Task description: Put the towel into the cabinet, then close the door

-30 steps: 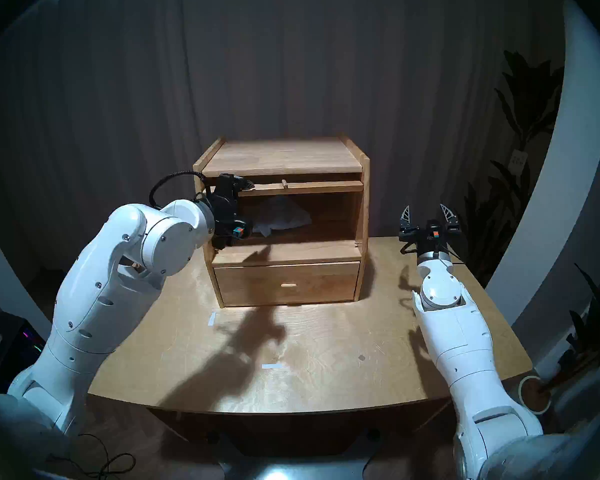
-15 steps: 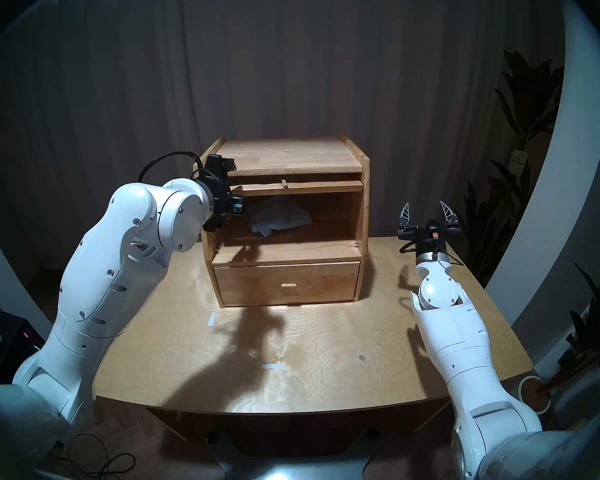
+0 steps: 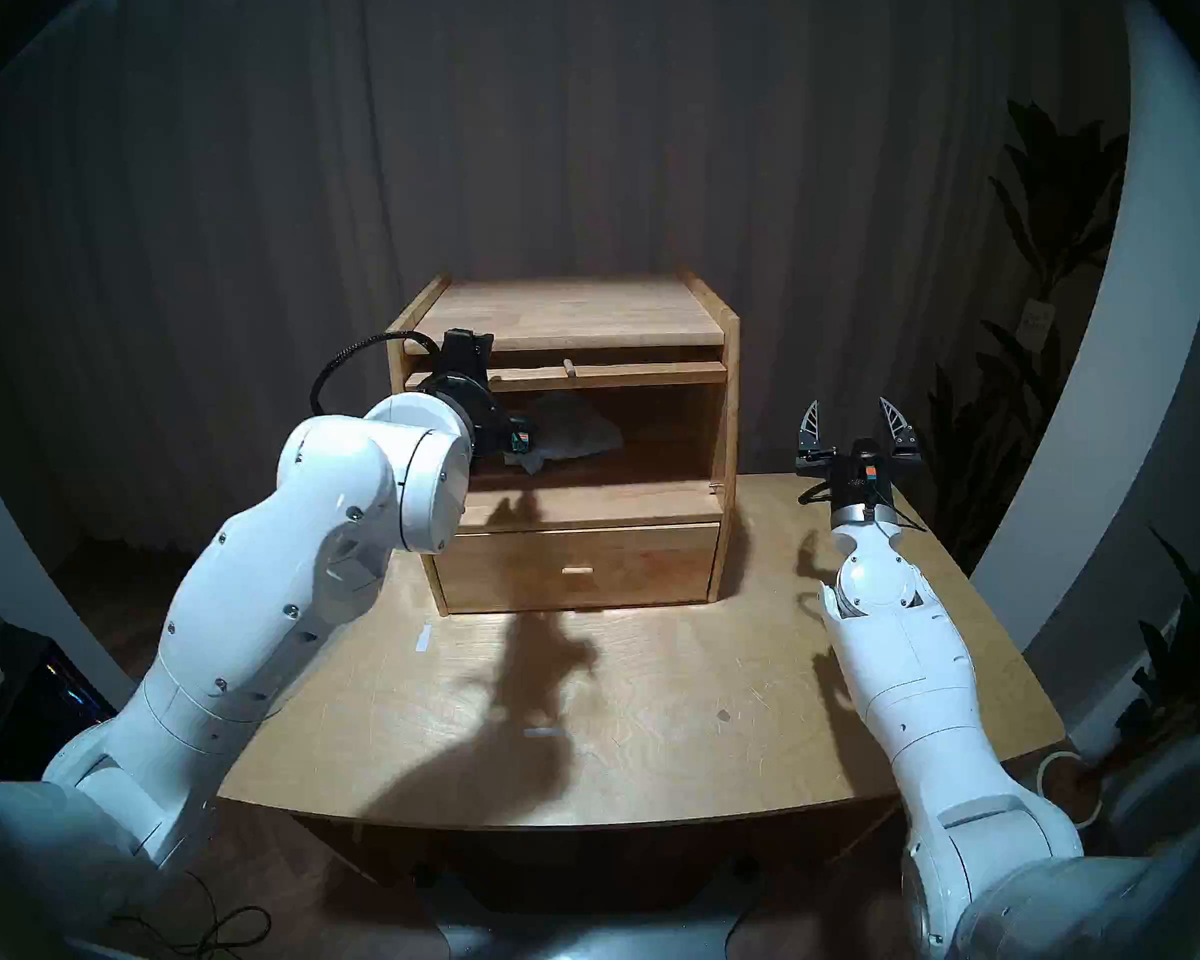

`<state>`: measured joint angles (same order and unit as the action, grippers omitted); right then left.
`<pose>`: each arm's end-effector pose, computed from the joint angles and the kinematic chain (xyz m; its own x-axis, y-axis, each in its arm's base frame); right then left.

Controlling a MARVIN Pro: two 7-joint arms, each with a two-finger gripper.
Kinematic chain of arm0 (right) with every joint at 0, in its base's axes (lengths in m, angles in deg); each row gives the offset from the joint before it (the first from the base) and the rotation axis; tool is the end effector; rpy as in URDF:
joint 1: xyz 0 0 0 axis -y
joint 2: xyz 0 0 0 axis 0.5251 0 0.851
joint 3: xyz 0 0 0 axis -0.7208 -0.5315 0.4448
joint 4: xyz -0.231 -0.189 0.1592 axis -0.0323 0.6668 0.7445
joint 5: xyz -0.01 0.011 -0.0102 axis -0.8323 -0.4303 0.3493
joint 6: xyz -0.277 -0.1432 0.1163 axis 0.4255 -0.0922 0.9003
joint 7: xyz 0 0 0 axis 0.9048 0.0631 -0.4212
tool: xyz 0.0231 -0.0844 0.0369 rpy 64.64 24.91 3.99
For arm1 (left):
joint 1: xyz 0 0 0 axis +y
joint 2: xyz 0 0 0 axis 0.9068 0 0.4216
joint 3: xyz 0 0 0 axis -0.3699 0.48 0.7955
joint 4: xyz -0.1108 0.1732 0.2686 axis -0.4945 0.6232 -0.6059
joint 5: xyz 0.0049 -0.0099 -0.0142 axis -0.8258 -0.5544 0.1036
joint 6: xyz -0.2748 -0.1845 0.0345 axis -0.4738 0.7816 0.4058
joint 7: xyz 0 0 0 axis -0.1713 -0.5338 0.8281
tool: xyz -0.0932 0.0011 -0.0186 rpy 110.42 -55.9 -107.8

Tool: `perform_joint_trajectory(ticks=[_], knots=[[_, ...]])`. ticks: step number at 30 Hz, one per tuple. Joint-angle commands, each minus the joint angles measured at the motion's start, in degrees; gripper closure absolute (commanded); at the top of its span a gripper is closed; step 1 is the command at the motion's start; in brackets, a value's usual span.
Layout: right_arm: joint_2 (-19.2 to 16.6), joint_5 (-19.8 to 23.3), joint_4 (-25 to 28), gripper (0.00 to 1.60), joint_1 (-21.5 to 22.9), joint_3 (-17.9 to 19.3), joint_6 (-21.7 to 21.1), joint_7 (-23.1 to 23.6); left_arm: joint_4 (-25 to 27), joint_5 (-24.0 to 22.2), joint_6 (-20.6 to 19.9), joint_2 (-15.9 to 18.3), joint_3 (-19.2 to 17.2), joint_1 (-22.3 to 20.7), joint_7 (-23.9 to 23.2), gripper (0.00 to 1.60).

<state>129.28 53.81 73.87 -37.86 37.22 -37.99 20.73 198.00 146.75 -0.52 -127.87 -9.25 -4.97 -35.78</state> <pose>0.5387 -0.1710 -0.2959 -0.3914 0.3129 0.8654 -0.2805 -0.9362 0.2117 0.4591 -0.0908 -0.1229 -0.0507 -0.9860 -0.1587 -0.2084 0.1659 -0.9639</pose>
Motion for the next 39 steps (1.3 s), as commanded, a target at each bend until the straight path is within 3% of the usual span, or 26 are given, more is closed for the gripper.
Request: perform_joint_trajectory(ticks=[1,10,28,39], knots=[[-0.1,0.3,0.6,0.00,1.4,0.1,1.2,0.2,-2.1,1.9,-2.0,-1.8,-0.7,-2.4,1.6,0.00],[-0.2,0.3,0.4,0.00,1.5,0.0,1.3,0.2,-4.0,2.2,-2.5,-2.0,-1.4,-3.3,2.1,0.00],[-0.2,0.4,0.3,0.00,1.5,-0.1,1.5,0.2,-3.8,1.5,-3.6,-2.0,1.7,1.6,7.6,0.00],[-0.2,0.4,0.3,0.00,1.5,-0.1,1.5,0.1,-9.0,0.9,-3.4,-2.8,-1.8,-2.7,10.7,0.00]])
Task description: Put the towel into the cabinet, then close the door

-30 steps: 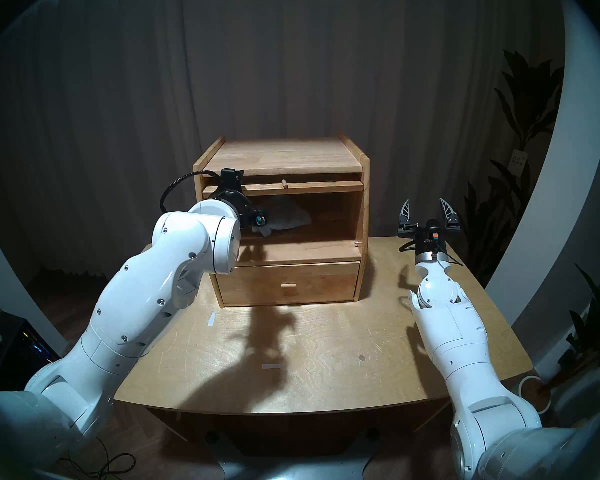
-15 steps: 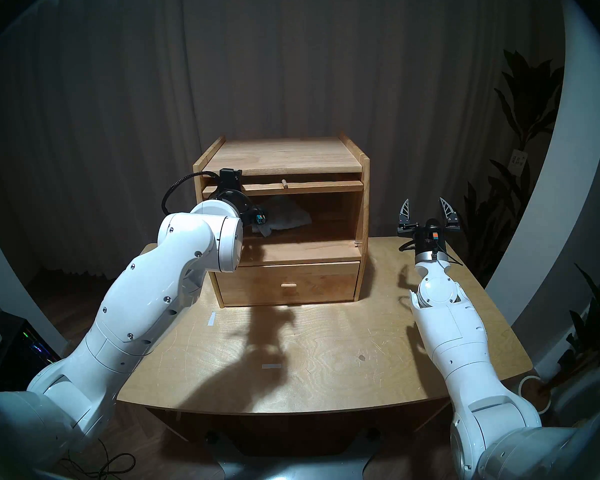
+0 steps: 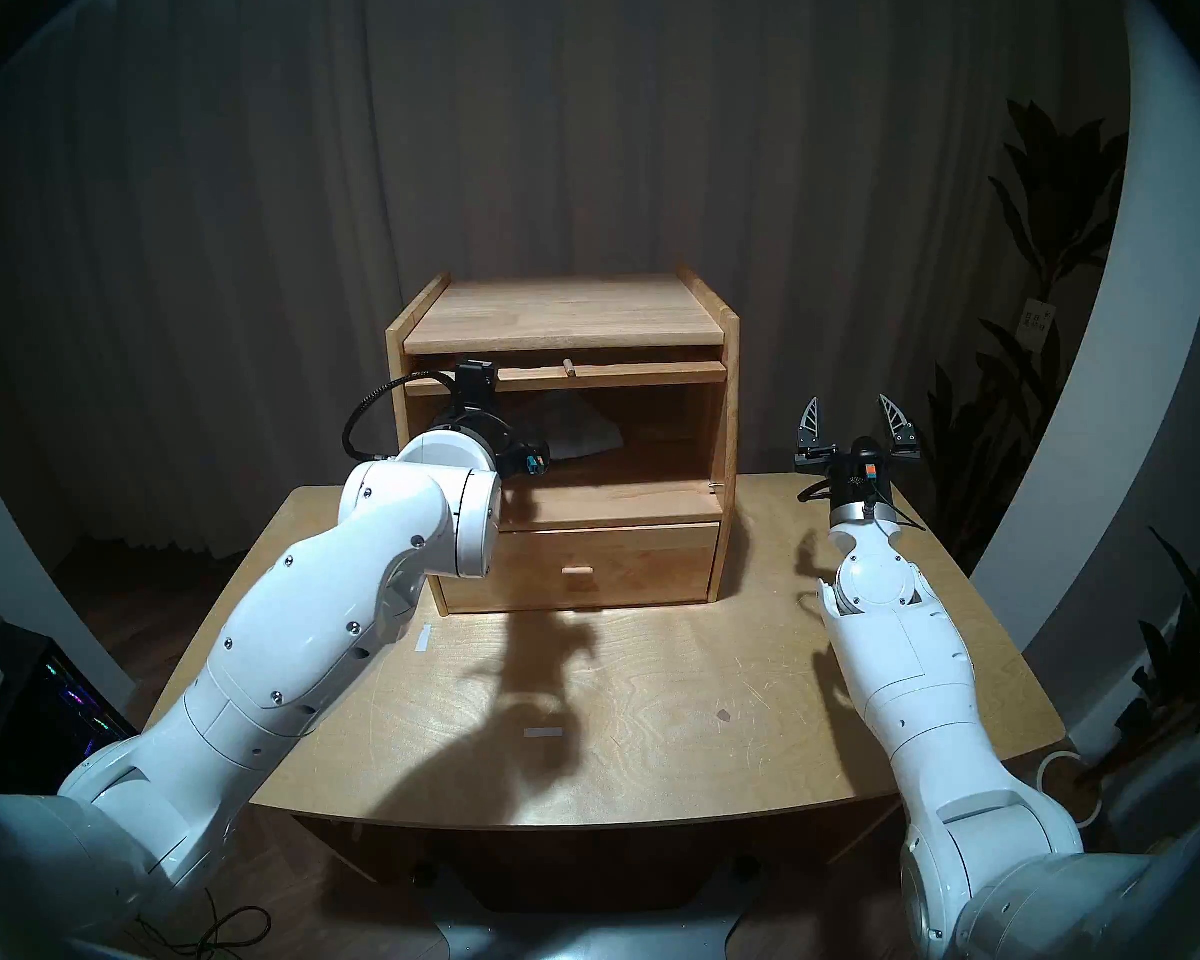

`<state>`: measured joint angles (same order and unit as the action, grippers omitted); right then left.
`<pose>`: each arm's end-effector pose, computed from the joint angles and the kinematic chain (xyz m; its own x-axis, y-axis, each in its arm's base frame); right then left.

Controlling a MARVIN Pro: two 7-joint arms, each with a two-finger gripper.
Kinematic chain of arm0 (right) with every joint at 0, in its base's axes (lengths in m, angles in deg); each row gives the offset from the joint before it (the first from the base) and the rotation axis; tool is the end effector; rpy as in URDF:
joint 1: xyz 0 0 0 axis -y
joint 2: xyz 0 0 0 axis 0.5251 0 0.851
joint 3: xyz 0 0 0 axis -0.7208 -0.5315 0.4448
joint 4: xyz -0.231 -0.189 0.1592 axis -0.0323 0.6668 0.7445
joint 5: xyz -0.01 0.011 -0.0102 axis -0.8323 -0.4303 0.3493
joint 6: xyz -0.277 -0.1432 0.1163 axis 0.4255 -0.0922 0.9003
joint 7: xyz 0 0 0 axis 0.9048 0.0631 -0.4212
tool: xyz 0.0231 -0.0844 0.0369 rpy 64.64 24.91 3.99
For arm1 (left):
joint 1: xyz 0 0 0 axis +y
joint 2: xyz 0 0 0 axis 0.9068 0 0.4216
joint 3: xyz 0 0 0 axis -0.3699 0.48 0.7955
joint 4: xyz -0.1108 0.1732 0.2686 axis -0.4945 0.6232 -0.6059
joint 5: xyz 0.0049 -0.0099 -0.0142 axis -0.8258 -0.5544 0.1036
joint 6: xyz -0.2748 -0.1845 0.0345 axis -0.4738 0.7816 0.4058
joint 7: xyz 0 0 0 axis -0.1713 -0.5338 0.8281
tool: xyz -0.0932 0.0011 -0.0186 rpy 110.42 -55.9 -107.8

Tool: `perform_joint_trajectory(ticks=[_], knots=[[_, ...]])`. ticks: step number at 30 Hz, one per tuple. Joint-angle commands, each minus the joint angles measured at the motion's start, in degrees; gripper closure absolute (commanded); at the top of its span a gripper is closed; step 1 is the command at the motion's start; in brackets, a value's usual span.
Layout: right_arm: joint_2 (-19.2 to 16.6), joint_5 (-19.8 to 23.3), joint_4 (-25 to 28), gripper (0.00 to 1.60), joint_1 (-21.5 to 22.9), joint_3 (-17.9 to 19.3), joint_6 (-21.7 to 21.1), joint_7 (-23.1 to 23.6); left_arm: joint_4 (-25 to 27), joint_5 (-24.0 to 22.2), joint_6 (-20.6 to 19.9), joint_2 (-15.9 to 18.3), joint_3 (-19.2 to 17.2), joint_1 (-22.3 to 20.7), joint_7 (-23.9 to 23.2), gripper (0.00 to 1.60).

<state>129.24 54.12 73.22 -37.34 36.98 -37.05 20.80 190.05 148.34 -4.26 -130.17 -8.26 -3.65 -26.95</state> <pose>0.5408 -0.1709 -0.2946 -0.4042 0.3088 0.8610 -0.2781 -0.9382 0.2059 0.4844 -0.0906 -0.1601 0.0349 -0.9876 -0.1528 -0.1785 0.1443 -0.9733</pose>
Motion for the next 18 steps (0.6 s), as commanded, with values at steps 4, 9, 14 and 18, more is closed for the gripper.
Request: perform_joint_trajectory(ticks=[4,9,14,18], knots=[[-0.2,0.1,0.9,0.00,1.0,0.1,0.6,0.1,-1.9,-1.7,0.8,-0.9,-3.2,-4.0,3.2,0.00],[-0.2,0.1,0.9,0.00,1.0,0.1,0.6,0.1,-2.1,-2.6,1.2,-1.1,-2.9,-3.8,4.0,0.00],[-0.2,0.1,0.9,0.00,1.0,0.1,0.6,0.1,-2.3,-3.1,1.1,-1.4,-2.8,-3.3,4.7,0.00],[-0.2,0.2,0.9,0.00,1.0,0.1,0.6,0.1,-4.0,-4.2,0.7,-2.4,-3.0,-2.8,7.1,0.00]])
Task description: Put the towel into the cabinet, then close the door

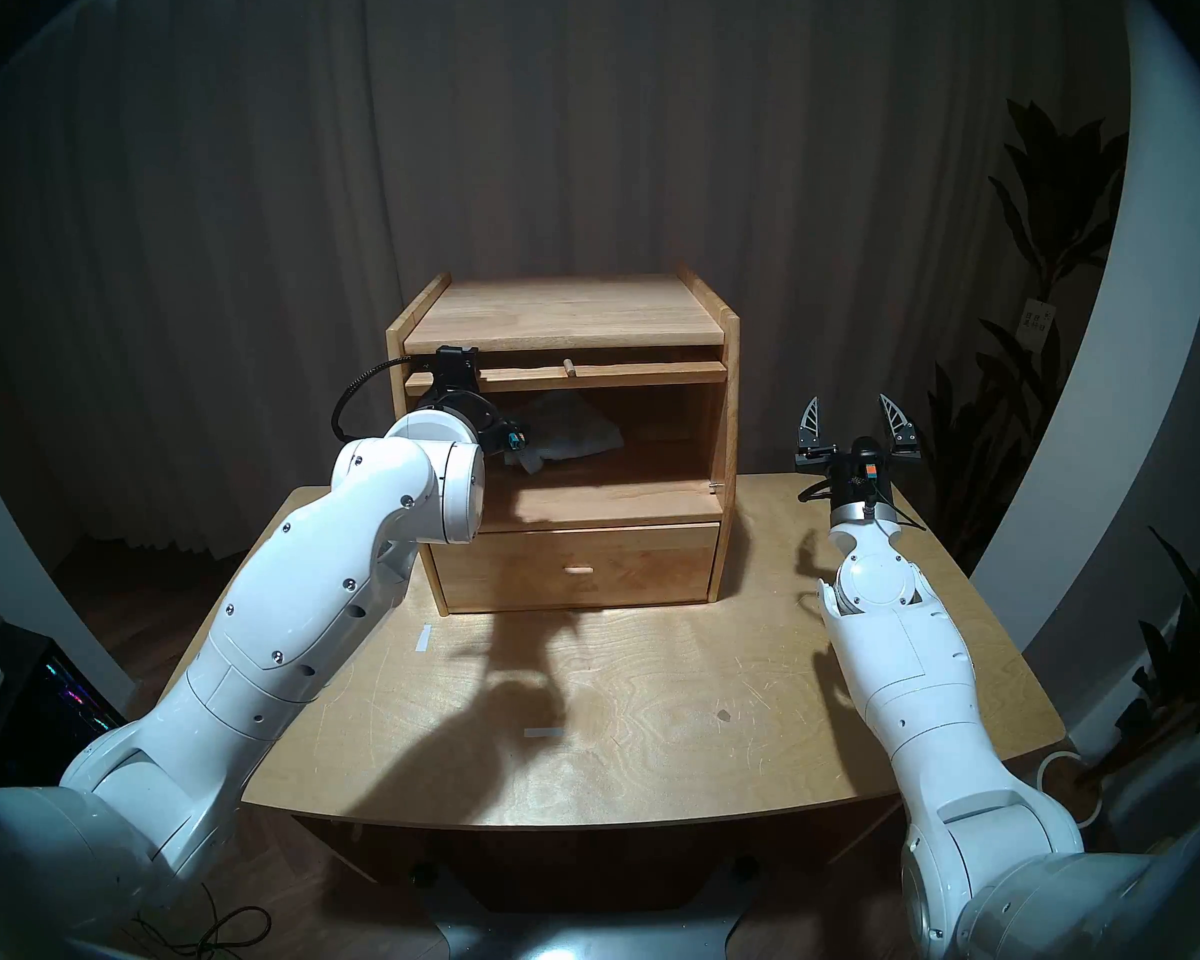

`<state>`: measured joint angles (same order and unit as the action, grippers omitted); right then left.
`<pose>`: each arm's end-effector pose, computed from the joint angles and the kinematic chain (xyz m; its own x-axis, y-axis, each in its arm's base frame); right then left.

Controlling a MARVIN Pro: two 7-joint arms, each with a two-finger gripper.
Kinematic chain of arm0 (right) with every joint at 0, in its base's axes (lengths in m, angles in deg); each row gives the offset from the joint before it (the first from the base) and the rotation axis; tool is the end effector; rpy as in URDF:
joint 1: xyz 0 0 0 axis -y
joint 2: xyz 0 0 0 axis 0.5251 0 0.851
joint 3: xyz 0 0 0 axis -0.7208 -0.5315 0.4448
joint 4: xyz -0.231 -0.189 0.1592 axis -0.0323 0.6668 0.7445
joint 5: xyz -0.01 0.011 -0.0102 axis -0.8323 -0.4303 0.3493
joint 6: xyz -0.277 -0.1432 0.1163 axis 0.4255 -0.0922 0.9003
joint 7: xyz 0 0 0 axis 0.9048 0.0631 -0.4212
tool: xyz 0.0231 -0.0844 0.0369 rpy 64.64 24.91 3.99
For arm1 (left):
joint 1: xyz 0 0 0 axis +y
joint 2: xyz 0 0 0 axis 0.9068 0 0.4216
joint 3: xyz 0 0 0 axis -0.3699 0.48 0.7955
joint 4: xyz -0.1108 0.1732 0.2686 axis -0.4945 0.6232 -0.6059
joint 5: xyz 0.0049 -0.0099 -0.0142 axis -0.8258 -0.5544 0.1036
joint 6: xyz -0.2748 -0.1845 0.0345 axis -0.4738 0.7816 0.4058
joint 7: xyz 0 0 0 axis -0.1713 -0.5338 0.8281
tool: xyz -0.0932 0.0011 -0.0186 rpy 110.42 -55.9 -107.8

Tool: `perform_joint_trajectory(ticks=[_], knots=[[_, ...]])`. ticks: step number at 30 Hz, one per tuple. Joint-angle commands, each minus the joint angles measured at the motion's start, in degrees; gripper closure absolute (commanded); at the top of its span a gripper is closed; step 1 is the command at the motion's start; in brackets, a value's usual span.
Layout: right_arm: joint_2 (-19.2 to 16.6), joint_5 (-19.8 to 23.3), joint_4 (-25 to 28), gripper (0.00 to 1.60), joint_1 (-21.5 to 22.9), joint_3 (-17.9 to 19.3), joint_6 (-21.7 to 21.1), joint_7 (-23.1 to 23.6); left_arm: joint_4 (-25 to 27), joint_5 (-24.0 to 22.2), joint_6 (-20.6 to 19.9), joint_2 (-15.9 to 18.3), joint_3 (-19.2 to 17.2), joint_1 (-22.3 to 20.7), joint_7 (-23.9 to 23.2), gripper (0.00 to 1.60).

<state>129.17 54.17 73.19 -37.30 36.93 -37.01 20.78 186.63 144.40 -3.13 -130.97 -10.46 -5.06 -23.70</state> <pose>0.5409 -0.1712 -0.2943 -0.4049 0.3092 0.8605 -0.2782 -0.9381 0.2061 0.5044 -0.0807 -0.1568 0.0395 -0.9927 -0.1138 -0.1751 0.1053 -0.9789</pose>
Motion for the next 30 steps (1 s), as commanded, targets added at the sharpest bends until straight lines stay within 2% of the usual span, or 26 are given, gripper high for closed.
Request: perform_joint_trajectory(ticks=[1,4,5,6,7,8,16,24,30], knots=[[-0.1,0.1,1.0,0.00,1.0,0.1,0.6,0.1,-1.1,-0.4,-0.4,-1.7,-0.6,-1.2,4.5,0.00],[-0.2,0.1,1.0,0.00,1.0,0.1,0.6,0.1,-1.6,-2.0,0.1,-1.6,-0.7,0.3,5.7,0.00],[-0.2,0.1,1.0,0.00,1.0,0.1,0.6,0.1,-1.8,-2.9,0.0,-1.8,-1.2,0.9,6.7,0.42],[-0.2,0.2,1.0,0.00,1.0,0.1,0.6,0.1,-1.6,-3.7,0.8,-1.3,-1.3,1.0,5.5,1.46],[-0.2,0.2,1.0,0.00,1.0,0.1,0.6,0.1,-1.6,-3.7,0.8,-1.3,-1.3,1.0,5.5,1.46],[-0.2,0.2,1.0,0.00,1.0,0.1,0.6,0.1,-1.5,-4.0,0.7,-1.2,-1.5,1.3,5.9,1.60],[-0.2,0.2,0.9,0.00,1.0,0.1,0.6,0.1,2.2,-4.7,0.8,0.4,-3.0,3.8,7.3,1.60],[-0.2,0.2,0.9,0.00,1.0,0.0,0.6,0.0,7.8,-4.9,0.3,3.6,-4.8,6.1,6.2,1.60],[-0.2,0.2,0.9,0.00,1.0,0.0,0.6,0.0,13.3,-5.0,0.4,5.8,-4.8,9.3,5.8,1.60]])
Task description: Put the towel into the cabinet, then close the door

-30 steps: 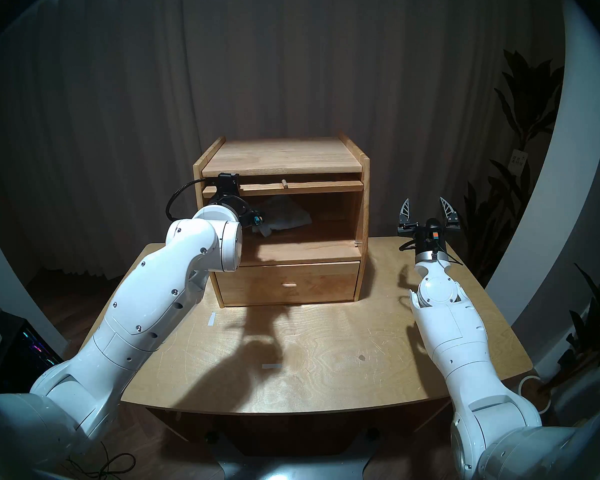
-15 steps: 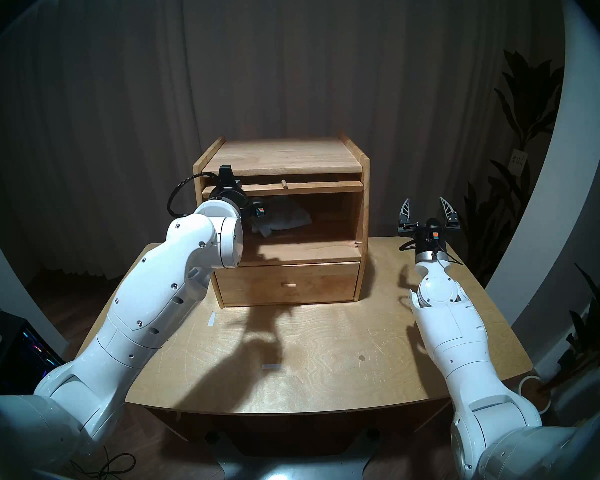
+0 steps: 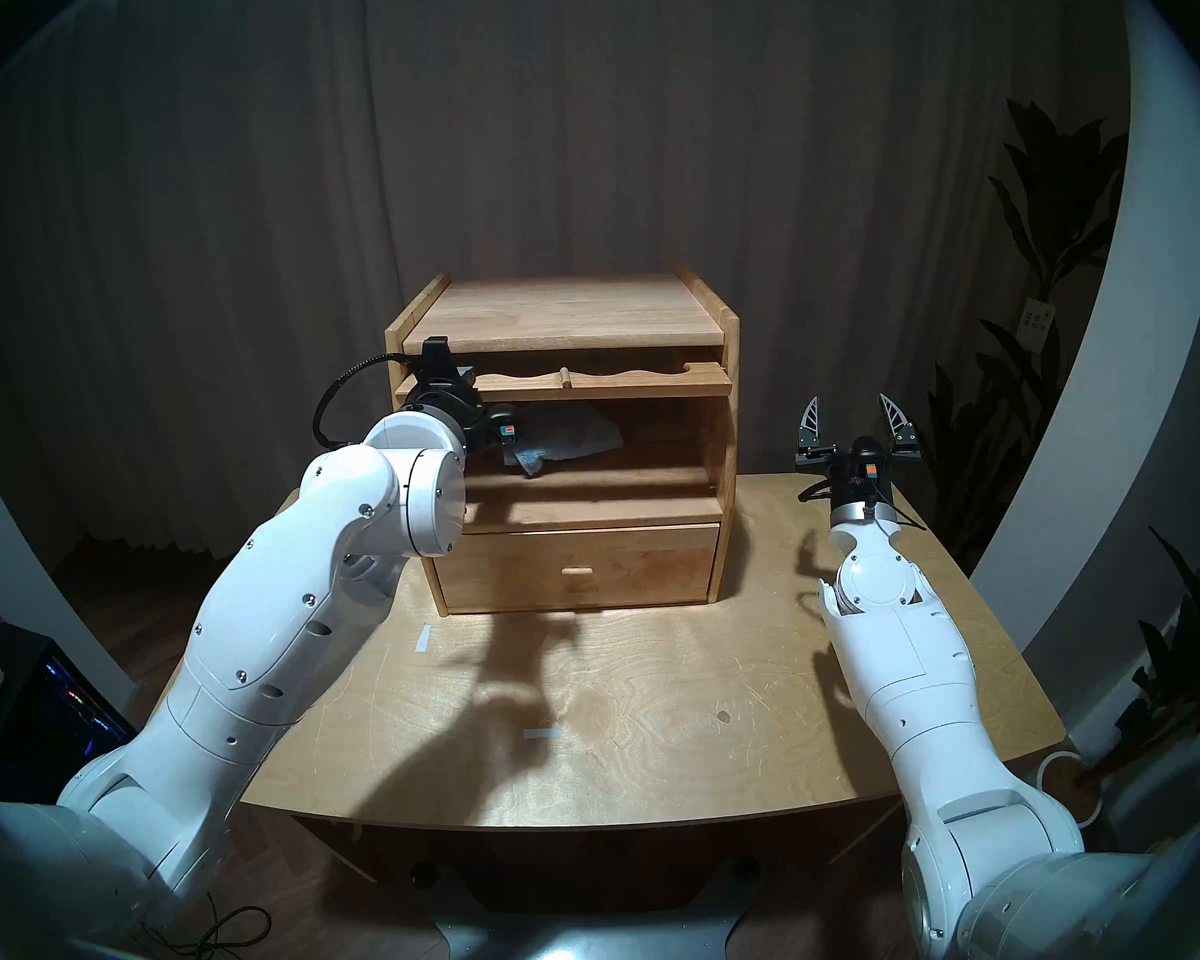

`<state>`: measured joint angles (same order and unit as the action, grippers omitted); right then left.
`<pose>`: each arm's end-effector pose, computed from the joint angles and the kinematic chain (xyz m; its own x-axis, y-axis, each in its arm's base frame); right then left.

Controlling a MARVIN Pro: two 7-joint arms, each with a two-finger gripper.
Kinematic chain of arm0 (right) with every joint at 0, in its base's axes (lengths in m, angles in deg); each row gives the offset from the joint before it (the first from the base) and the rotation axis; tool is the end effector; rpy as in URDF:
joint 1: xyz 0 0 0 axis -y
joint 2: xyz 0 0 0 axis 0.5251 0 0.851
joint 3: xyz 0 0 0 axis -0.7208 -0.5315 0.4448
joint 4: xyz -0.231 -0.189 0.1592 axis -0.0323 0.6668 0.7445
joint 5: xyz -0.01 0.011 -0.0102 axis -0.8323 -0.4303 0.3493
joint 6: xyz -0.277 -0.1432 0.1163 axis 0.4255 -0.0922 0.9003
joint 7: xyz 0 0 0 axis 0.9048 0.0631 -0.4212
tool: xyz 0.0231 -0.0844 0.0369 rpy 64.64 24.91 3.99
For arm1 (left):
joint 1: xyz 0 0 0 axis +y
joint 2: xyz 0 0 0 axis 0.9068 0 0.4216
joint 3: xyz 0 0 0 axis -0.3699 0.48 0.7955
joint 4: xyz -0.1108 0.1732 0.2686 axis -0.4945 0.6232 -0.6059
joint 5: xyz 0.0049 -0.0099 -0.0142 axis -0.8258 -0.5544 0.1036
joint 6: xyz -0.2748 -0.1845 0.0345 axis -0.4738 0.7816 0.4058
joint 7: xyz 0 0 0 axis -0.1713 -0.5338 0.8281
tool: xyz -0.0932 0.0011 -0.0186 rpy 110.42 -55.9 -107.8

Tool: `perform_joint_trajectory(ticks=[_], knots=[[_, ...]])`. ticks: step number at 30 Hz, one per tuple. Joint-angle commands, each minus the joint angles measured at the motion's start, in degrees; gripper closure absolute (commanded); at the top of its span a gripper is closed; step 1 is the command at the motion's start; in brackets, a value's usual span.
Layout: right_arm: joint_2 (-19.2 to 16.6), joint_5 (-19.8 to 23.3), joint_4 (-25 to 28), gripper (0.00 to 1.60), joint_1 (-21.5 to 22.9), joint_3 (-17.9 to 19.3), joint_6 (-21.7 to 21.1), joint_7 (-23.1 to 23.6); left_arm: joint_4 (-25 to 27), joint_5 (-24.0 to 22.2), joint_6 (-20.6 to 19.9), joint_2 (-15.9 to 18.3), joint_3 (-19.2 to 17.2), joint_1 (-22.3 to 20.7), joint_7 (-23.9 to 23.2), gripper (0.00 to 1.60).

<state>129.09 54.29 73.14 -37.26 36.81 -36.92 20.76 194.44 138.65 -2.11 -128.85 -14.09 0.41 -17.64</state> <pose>0.5410 -0.1713 -0.2941 -0.4061 0.3086 0.8601 -0.2775 -0.9385 0.2057 0.4726 -0.0705 -0.1445 -0.0232 -0.9996 -0.0175 -0.0914 0.0195 -0.9956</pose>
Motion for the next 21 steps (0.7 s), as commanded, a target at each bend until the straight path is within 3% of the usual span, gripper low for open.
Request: perform_joint_trajectory(ticks=[1,8,21], knots=[[-0.1,0.1,1.0,0.00,1.0,0.1,0.5,0.0,6.6,0.9,-0.7,4.2,-1.0,4.8,-0.4,1.60],[-0.2,0.1,1.0,0.00,1.0,0.1,0.5,0.0,12.7,1.5,-1.5,7.3,-0.8,10.6,-1.0,1.60],[-0.2,0.1,1.0,0.00,1.0,0.1,0.5,0.0,16.5,1.7,-1.9,11.3,-2.4,15.4,-0.9,1.60]])
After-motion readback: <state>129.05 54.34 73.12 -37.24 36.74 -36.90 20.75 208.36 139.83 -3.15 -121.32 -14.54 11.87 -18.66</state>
